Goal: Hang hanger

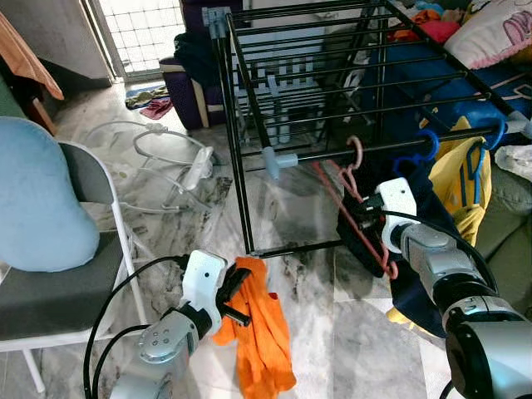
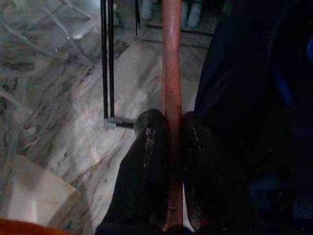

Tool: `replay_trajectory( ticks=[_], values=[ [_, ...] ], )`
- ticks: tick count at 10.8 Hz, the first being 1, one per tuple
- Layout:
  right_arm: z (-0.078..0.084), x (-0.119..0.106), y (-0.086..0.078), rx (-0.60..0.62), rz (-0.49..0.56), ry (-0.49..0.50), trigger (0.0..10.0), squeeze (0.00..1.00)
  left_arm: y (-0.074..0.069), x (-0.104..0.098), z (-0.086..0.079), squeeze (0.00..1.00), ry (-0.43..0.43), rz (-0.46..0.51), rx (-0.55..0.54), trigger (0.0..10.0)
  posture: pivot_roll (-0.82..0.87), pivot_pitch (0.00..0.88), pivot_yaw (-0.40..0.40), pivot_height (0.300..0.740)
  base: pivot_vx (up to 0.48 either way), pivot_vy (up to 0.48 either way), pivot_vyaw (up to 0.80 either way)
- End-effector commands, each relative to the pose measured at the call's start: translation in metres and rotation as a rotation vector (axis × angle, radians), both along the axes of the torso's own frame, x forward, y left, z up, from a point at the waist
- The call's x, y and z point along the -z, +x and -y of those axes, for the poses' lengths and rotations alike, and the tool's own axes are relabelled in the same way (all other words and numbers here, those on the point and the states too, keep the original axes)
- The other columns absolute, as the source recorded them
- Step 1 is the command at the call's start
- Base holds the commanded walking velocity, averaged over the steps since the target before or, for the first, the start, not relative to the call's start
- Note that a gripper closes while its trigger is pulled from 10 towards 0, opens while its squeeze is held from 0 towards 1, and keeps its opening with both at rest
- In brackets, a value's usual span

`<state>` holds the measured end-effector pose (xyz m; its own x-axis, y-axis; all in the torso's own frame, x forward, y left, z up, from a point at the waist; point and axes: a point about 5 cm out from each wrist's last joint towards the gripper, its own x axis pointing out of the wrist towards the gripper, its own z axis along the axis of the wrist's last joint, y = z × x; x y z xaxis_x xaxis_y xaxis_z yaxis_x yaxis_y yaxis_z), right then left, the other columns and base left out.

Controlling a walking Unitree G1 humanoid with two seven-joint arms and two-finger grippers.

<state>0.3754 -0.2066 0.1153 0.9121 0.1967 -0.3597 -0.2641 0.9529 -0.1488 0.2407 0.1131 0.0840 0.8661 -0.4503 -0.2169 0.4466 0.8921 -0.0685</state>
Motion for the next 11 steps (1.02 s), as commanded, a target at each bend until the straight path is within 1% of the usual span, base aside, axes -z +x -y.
replay_trajectory(
  ticks=[1, 3, 4, 5, 6, 7, 9, 10, 11],
  values=[
    [-0.005, -0.017, 0.006, -0.009, 0.091, 0.016, 0.0, 0.0, 0.006, -0.002, -0.009, 0.0, 0.026, 0.027, -0.068, 10.0, -0.03, 0.024, 0.055, 0.74, 0.0, 0.0, 0.0],
    [-0.005, -0.028, 0.006, -0.02, 0.16, 0.021, 0.0, 0.0, 0.012, -0.008, -0.016, 0.0, 0.031, 0.067, -0.101, 10.0, -0.04, 0.015, 0.056, 0.74, 0.0, 0.0, 0.0],
    [-0.003, -0.03, 0.001, -0.027, 0.18, 0.022, 1.5, 0.0, 0.019, -0.015, -0.029, 0.0, 0.054, 0.108, -0.16, 10.0, -0.04, 0.004, 0.06, 0.74, 0.0, 0.0, 0.0],
    [-0.006, -0.025, -0.008, -0.1, 0.176, -0.015, 10.0, 0.0, 0.022, -0.019, -0.039, 0.0, 0.077, 0.127, -0.191, 10.0, -0.04, 0.0, 0.067, 0.74, 0.0, 0.0, 0.0],
    [-0.011, -0.017, -0.015, -0.167, 0.157, -0.044, 10.0, 0.0, 0.023, -0.021, -0.047, 0.0, 0.146, 0.151, -0.184, 10.0, -0.04, 0.0, 0.086, 0.74, 0.0, 0.0, 0.0],
    [-0.014, -0.01, -0.018, -0.185, 0.144, -0.056, 10.0, 0.0, 0.023, -0.022, -0.053, 0.0, 0.187, 0.171, -0.159, 10.0, -0.03, 0.0, 0.09, 0.74, 0.0, 0.0, 0.0],
    [-0.019, -0.006, -0.025, -0.172, 0.175, -0.091, 10.0, 0.0, 0.025, -0.024, -0.055, 0.0, 0.202, 0.189, -0.157, 10.0, -0.03, 0.0, 0.093, 0.74, 0.0, 0.0, 0.0],
    [-0.021, -0.007, -0.03, -0.117, 0.225, -0.077, 10.0, 0.0, 0.022, -0.026, -0.047, 0.0, 0.196, 0.208, -0.172, 10.0, -0.03, 0.0, 0.082, 0.74, 0.0, 0.0, 0.0],
    [-0.022, -0.006, -0.03, -0.07, 0.223, -0.037, 10.0, 0.0, 0.02, -0.027, -0.045, 0.0, 0.18, 0.217, -0.194, 10.0, -0.03, 0.0, 0.078, 0.74, 0.0, 0.0, 0.0]
  ],
)
